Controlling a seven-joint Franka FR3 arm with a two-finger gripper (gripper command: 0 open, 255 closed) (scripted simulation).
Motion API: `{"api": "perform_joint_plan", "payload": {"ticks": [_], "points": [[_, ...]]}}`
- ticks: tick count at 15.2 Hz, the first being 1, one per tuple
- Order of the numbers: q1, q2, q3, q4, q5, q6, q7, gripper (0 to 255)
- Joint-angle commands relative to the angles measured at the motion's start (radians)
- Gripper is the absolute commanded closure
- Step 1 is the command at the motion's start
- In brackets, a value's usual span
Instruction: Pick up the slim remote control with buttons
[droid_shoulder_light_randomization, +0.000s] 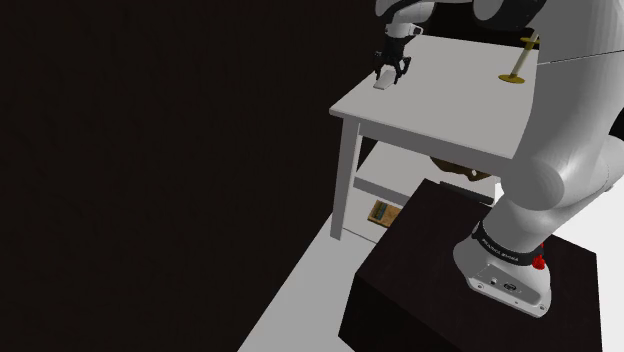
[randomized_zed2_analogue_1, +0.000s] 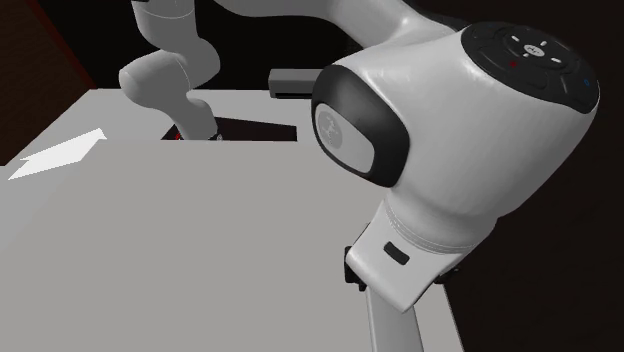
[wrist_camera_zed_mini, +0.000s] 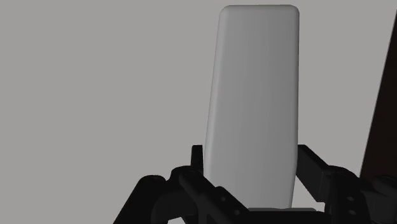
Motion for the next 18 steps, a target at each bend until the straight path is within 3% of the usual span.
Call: {"api": "perform_joint_plan", "payload": {"ticks": [1,8,18], "points": [[0.0,0.0,0.0,0.0,0.0,0.001,0.0,255],[0.0,0.001,0.0,-0.001,0.0,0.001,-0.001,255],[-0.003,-0.02,-0.004,0.104,-0.007,-0.123,0.005,255]]}}
